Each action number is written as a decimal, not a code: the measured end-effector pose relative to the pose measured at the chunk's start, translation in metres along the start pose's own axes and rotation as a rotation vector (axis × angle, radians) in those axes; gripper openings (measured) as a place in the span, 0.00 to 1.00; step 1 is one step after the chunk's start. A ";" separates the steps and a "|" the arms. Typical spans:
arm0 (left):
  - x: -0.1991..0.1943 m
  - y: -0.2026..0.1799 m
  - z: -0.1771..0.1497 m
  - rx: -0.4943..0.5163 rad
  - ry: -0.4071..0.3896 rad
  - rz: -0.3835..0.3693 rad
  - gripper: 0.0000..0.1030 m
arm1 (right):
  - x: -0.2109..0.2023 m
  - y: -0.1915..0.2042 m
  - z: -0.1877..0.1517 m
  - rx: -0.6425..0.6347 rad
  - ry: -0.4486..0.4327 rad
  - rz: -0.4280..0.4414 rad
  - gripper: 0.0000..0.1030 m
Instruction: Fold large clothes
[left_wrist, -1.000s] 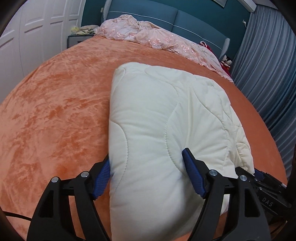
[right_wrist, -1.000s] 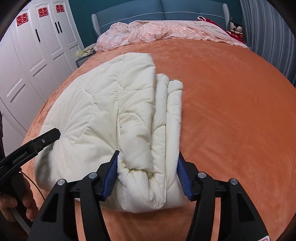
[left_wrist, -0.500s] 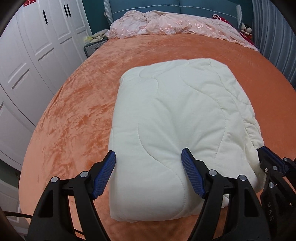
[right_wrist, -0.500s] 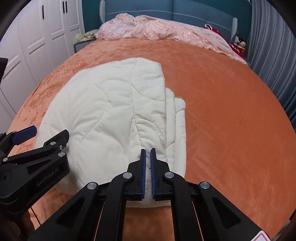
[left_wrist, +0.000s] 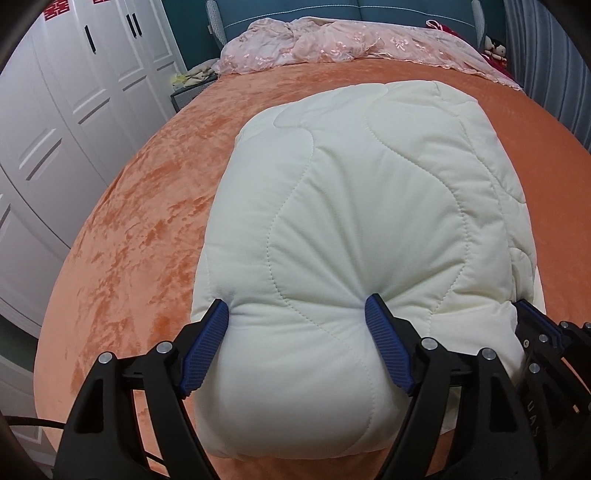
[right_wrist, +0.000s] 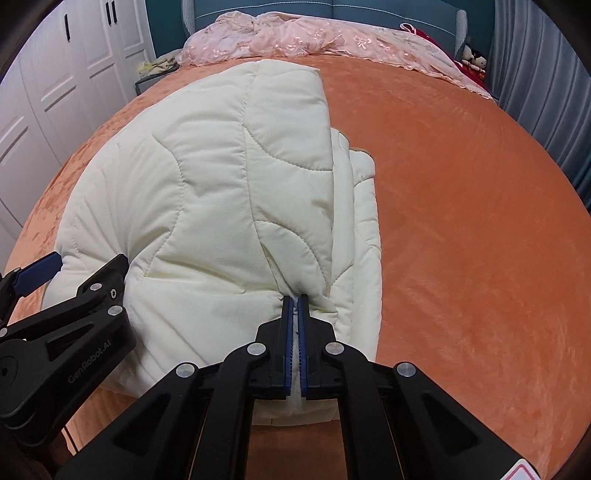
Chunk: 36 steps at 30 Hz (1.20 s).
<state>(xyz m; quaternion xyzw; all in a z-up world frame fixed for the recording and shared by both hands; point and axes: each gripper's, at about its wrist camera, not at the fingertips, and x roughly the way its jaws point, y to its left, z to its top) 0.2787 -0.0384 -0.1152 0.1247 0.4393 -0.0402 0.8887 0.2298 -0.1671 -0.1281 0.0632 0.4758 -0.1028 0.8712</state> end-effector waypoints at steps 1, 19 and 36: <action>0.001 0.000 0.000 -0.004 -0.002 0.000 0.72 | 0.001 0.000 0.000 -0.001 -0.002 0.000 0.01; 0.018 -0.003 0.001 -0.060 -0.026 0.002 0.76 | 0.019 -0.003 0.005 0.000 -0.010 0.025 0.02; -0.031 0.057 -0.024 -0.159 -0.004 -0.146 0.76 | -0.052 -0.027 -0.011 0.093 -0.069 0.172 0.23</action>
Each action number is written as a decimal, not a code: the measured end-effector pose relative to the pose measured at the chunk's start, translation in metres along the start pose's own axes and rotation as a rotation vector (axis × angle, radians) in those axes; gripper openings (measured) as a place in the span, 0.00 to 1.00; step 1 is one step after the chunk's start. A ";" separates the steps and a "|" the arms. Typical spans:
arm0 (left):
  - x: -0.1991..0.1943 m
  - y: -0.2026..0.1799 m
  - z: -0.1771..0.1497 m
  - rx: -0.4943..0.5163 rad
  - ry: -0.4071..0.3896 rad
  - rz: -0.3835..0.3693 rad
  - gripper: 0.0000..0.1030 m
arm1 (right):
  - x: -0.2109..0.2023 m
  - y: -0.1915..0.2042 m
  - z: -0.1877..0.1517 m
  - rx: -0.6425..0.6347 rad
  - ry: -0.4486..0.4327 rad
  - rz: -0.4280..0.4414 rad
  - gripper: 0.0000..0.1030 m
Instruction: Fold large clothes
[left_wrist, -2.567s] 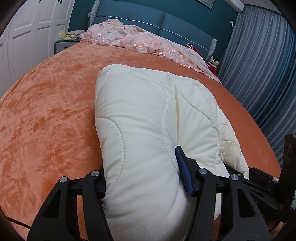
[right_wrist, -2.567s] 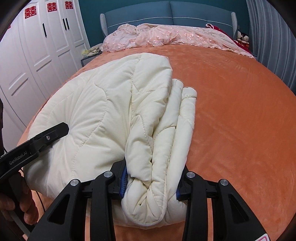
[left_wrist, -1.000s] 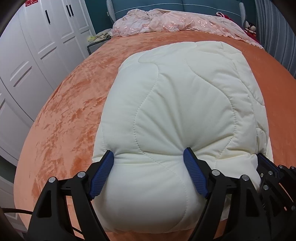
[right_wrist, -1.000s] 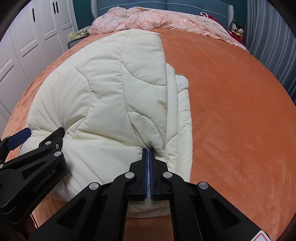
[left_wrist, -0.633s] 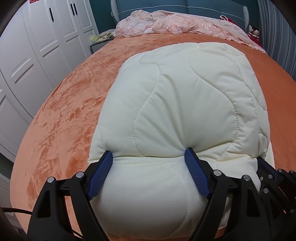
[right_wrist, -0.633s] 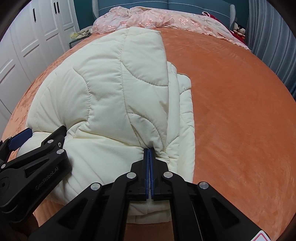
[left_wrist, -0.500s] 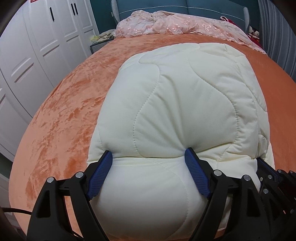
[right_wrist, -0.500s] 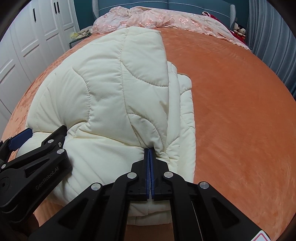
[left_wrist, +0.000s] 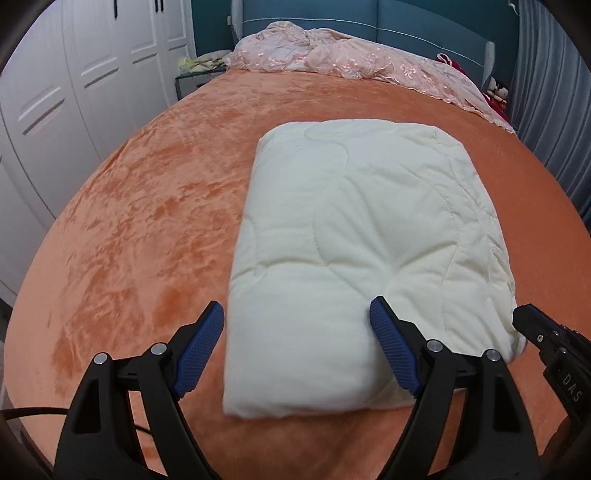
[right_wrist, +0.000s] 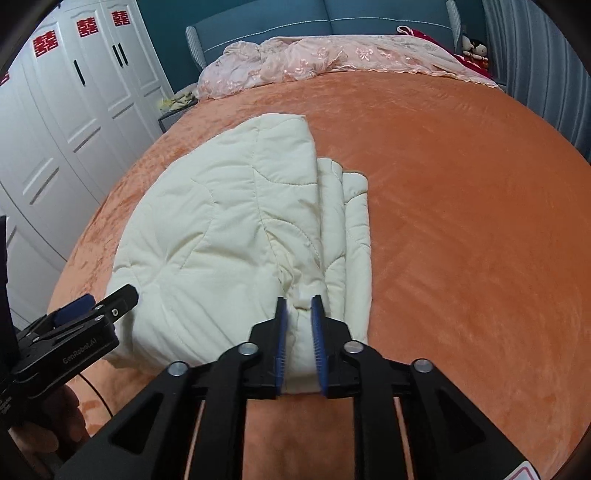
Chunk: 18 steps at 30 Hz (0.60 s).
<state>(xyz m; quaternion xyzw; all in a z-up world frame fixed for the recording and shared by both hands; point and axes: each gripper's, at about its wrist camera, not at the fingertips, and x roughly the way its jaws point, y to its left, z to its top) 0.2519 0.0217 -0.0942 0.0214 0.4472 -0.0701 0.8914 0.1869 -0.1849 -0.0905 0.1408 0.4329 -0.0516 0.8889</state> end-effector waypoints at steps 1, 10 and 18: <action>-0.003 0.007 -0.006 -0.016 0.014 -0.009 0.76 | -0.003 -0.001 -0.004 0.003 0.016 0.007 0.34; 0.000 0.027 -0.040 0.008 0.108 0.053 0.79 | 0.020 -0.015 -0.010 0.114 0.111 0.068 0.21; 0.001 0.010 -0.029 0.068 0.070 0.030 0.80 | -0.023 -0.007 -0.012 0.028 -0.016 -0.104 0.07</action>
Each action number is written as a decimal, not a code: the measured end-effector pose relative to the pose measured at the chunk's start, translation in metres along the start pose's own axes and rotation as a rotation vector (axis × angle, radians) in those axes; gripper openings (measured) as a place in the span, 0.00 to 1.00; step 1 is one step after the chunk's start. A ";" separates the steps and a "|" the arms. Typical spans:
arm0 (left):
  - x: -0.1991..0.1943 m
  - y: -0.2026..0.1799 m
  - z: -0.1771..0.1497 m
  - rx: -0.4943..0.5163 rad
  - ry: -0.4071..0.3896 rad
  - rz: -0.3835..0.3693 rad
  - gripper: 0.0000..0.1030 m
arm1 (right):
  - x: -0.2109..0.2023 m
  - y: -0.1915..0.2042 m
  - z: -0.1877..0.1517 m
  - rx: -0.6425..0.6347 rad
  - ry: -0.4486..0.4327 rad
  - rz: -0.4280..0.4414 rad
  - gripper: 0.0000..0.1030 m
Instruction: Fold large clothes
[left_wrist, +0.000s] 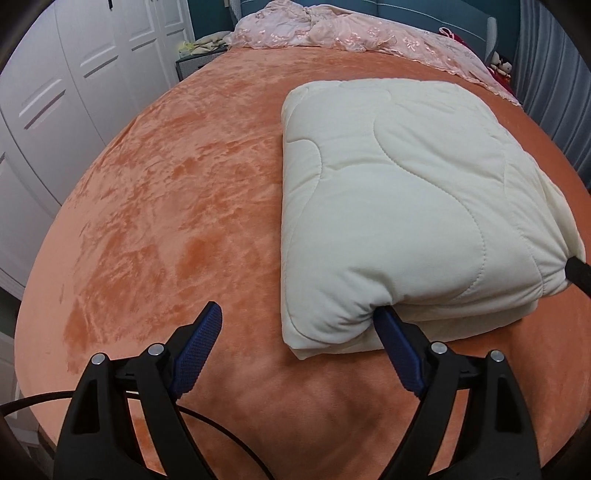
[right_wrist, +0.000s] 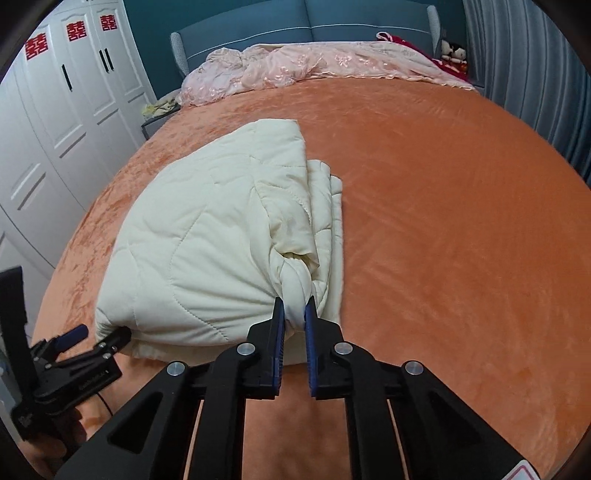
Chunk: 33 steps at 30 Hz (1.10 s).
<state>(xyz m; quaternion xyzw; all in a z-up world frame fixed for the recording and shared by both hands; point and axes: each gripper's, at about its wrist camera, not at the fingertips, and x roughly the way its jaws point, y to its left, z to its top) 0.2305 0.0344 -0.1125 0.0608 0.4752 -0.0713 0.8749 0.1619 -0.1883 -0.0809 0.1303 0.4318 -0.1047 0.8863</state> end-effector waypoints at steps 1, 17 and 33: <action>0.000 -0.004 0.001 0.008 0.001 -0.011 0.80 | 0.008 -0.004 -0.005 0.011 0.027 -0.020 0.07; -0.054 -0.004 0.010 -0.059 -0.115 -0.023 0.76 | 0.052 -0.011 -0.017 -0.052 0.115 -0.061 0.23; 0.019 -0.026 0.054 -0.070 -0.043 0.036 0.78 | 0.081 0.007 0.028 -0.033 0.148 -0.026 0.13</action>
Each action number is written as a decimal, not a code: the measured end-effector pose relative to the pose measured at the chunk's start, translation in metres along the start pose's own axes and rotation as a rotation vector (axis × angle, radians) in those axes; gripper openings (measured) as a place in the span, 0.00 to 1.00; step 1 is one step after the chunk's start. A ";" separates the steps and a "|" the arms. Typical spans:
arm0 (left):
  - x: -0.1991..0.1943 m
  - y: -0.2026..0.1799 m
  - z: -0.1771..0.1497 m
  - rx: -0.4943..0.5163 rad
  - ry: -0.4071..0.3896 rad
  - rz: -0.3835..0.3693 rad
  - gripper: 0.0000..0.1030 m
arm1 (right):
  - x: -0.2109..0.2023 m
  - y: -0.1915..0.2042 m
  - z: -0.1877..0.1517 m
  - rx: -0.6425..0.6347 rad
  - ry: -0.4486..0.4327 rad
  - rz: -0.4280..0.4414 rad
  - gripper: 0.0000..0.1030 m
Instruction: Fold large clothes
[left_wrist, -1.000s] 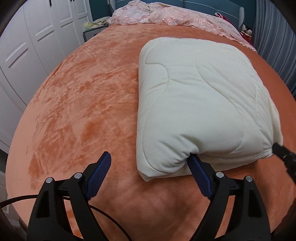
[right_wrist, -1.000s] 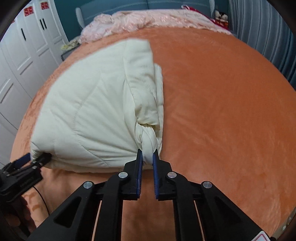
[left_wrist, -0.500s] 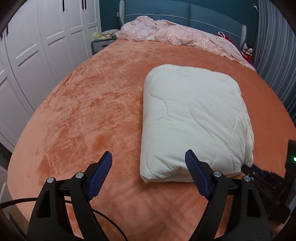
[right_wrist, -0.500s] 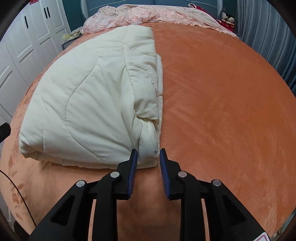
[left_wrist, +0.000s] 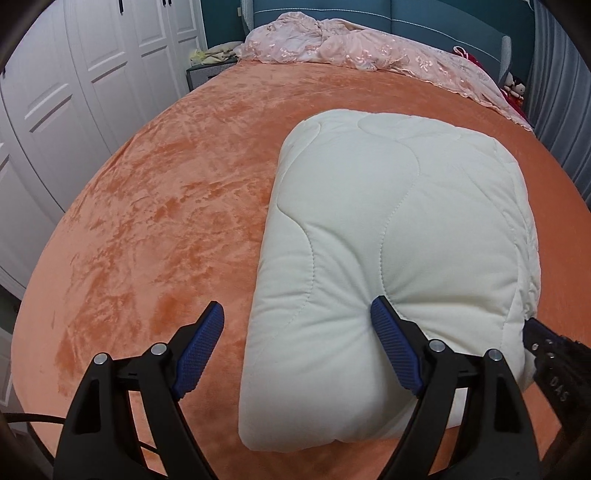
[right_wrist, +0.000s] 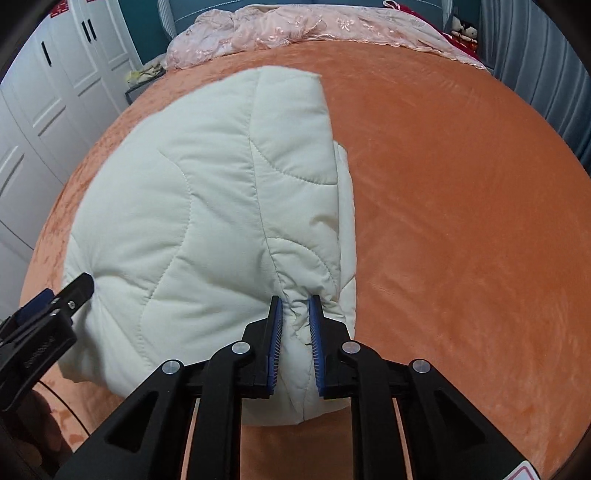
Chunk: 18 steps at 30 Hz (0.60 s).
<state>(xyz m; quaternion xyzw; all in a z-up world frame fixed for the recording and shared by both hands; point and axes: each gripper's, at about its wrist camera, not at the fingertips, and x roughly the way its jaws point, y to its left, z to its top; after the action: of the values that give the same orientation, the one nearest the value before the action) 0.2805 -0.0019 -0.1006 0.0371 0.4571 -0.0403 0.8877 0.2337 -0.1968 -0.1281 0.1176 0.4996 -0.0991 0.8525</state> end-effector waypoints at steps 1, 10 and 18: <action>0.003 -0.001 -0.001 -0.002 0.002 -0.003 0.78 | 0.004 -0.001 -0.002 0.002 -0.005 -0.003 0.13; 0.017 -0.005 -0.003 -0.027 0.002 0.004 0.82 | 0.019 -0.005 -0.001 -0.009 -0.032 -0.009 0.13; -0.035 -0.008 -0.011 0.019 -0.032 0.013 0.79 | -0.063 0.002 -0.025 -0.028 -0.154 -0.034 0.27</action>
<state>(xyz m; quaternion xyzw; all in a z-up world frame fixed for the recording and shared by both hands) 0.2502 -0.0070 -0.0787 0.0477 0.4421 -0.0395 0.8948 0.1836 -0.1839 -0.0845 0.0890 0.4357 -0.1153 0.8883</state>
